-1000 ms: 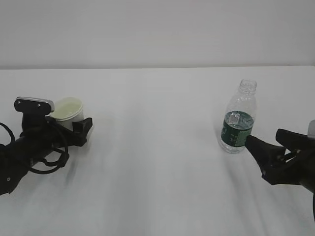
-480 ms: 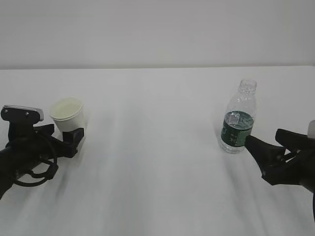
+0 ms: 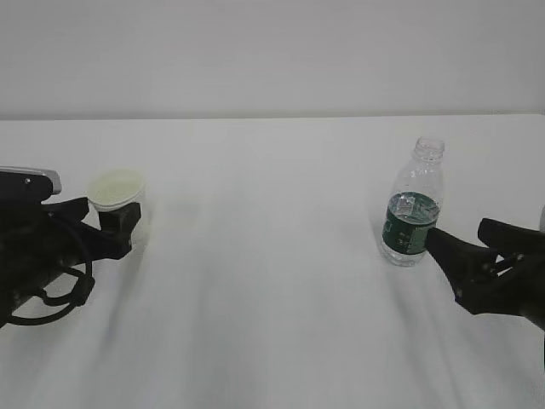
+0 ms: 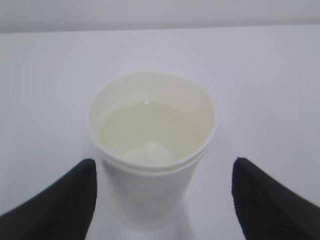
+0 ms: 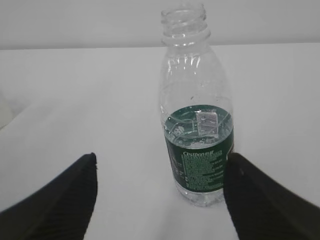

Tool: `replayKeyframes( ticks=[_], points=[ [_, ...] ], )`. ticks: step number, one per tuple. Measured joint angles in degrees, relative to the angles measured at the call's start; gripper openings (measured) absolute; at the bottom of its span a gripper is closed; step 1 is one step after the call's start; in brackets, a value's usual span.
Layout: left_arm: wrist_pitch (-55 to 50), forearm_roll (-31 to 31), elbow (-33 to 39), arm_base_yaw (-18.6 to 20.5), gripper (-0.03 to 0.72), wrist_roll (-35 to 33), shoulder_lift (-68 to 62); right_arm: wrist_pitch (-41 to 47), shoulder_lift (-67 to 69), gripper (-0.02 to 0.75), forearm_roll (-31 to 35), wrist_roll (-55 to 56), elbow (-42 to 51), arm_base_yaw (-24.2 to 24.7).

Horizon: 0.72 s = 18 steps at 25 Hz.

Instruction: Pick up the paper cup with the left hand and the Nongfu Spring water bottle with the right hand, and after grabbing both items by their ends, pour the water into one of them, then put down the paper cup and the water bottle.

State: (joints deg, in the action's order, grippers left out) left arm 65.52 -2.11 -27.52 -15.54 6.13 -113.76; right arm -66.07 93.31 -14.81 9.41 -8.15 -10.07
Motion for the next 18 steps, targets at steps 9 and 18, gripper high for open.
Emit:
replayKeyframes(
  ticks=[9,18],
  points=[
    [-0.73,-4.63,0.28,-5.34,0.587,0.0,11.11,0.26,-9.04,0.589,6.63,0.82,0.29,0.0],
    [-13.71,-6.01,0.57,-5.34,0.58,-0.1,27.91,10.92,-20.28,0.588,7.41,3.7,-0.7,0.0]
  ],
)
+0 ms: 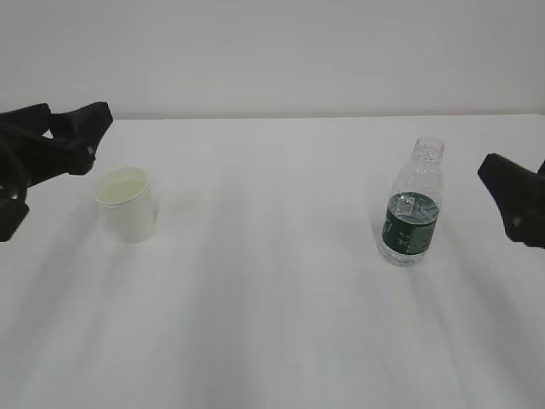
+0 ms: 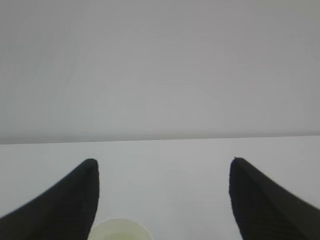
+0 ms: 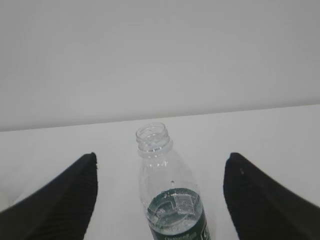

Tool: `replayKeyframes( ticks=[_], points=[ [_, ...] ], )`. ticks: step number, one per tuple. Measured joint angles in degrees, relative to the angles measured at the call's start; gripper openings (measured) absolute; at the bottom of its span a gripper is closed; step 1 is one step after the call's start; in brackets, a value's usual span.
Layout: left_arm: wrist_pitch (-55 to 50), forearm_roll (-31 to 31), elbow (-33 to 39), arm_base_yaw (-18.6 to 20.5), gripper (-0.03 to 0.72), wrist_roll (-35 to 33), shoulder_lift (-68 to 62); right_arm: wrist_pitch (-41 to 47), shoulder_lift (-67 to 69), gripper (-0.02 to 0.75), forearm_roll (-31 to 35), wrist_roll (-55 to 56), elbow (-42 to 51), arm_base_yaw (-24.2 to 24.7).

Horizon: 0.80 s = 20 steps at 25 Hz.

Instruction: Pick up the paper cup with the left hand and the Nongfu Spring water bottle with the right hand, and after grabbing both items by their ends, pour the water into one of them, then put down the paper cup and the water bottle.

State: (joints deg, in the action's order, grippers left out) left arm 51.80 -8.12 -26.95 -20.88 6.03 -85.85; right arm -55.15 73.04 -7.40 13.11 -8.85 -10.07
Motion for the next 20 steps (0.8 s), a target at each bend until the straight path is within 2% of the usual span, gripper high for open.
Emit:
replayKeyframes(
  ticks=[3,7,20],
  points=[
    [-5.52,0.0,0.14,0.0,0.576,-1.45,5.94,6.99,-4.8,0.588,-0.1,1.46,-3.29,0.0],
    [-12.44,-0.26,0.36,0.0,0.573,-1.82,14.4,20.66,-12.07,0.588,-1.95,1.82,-9.62,0.0],
    [-37.81,-0.61,0.49,0.0,0.557,-2.04,41.53,51.17,-30.8,0.588,-4.52,2.05,-22.41,0.0]
  ],
)
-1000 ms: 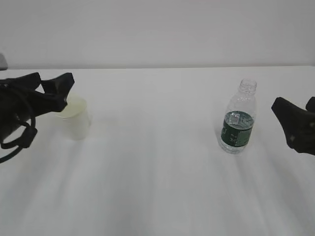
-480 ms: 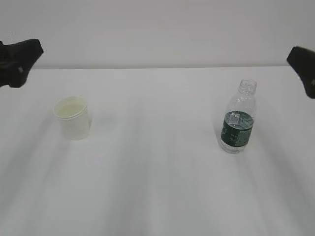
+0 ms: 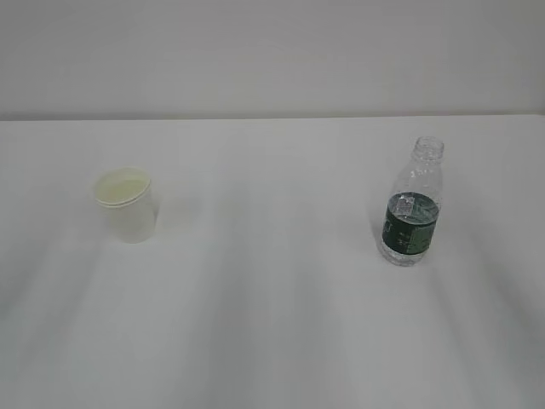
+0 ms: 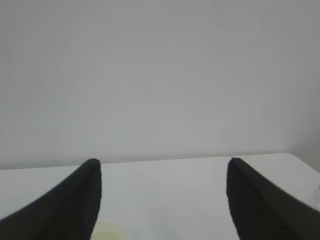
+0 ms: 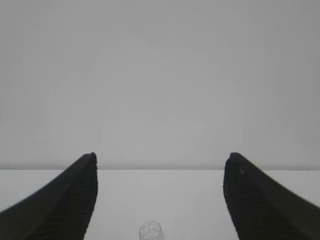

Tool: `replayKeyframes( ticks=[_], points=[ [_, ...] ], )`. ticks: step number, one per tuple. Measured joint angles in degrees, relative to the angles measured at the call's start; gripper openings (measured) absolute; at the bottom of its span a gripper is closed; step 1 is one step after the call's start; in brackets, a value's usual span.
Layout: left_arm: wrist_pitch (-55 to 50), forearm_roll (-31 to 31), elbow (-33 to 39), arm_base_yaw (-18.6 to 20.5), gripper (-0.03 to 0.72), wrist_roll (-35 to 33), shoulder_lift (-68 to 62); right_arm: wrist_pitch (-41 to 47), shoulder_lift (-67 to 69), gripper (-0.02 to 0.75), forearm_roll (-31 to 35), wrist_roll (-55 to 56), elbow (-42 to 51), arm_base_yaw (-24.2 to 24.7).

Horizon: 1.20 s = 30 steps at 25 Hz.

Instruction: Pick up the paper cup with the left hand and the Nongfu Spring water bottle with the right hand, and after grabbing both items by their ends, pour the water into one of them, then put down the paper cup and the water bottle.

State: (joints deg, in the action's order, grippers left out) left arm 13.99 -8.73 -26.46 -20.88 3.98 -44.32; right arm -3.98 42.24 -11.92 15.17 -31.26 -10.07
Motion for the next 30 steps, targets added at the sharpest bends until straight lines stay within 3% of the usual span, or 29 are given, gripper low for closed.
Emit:
replayKeyframes(
  ticks=[9,19,30],
  points=[
    [-16.21,2.38,-2.79,0.0,0.556,0.0,10.46,16.93,-13.48,0.588,0.0,0.0,-4.58,0.0],
    [-39.03,9.35,-14.18,0.0,0.534,0.0,18.2,35.54,-23.99,0.588,0.49,-4.94,-10.25,0.0],
    [-67.51,9.17,-18.25,0.0,0.522,0.0,34.51,62.31,-29.35,0.588,14.37,-15.17,-17.7,0.0]
  ],
)
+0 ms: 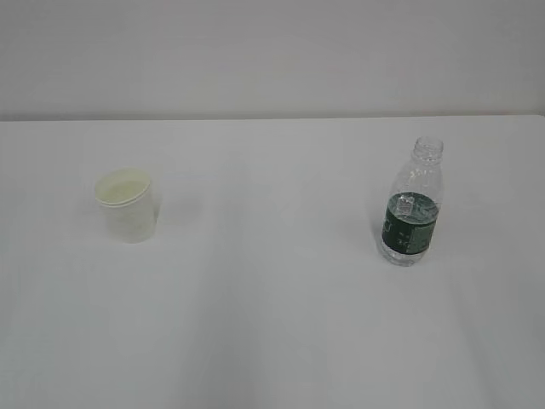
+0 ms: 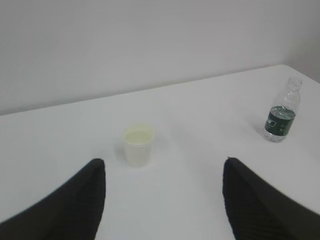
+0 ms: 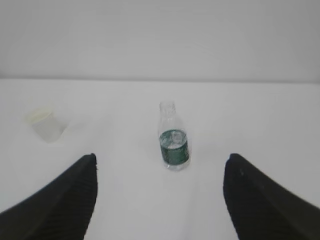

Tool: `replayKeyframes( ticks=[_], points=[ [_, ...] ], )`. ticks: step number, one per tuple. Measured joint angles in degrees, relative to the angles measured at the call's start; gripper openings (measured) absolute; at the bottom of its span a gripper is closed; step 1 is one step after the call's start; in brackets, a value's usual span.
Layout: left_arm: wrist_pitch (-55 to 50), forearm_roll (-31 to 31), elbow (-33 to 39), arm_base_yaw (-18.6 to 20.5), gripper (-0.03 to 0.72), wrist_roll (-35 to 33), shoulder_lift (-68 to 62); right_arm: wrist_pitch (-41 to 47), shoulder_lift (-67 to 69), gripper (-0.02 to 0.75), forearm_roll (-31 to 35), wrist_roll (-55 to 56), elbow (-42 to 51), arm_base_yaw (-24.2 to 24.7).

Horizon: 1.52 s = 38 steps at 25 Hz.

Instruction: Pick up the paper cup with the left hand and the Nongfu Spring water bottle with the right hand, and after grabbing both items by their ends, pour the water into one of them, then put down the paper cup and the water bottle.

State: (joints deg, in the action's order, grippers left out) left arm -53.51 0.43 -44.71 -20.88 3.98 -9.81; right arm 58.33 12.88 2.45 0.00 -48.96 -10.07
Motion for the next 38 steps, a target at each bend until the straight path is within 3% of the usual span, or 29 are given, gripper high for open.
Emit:
replayKeyframes(
  ticks=[7,12,21,32,38],
  points=[
    [-11.66,-1.84,-0.23,0.0,0.517,0.0,7.78,13.24,-5.21,0.588,2.44,0.0,-0.2,0.0],
    [-19.11,-3.72,-0.34,0.0,0.504,0.0,8.84,14.76,-9.13,0.588,2.44,0.0,-0.25,0.0],
    [-19.36,-2.58,0.94,0.0,0.503,0.0,8.84,15.02,-11.87,0.588,-4.67,-1.07,0.75,0.0],
    [-19.24,-1.63,11.05,0.0,0.486,0.0,9.24,15.02,-11.87,0.588,-4.96,-1.18,12.17,0.0],
    [-16.38,-1.42,12.06,0.0,0.486,0.0,9.24,15.02,-11.87,0.588,-5.05,-1.18,16.82,0.0]
  ],
)
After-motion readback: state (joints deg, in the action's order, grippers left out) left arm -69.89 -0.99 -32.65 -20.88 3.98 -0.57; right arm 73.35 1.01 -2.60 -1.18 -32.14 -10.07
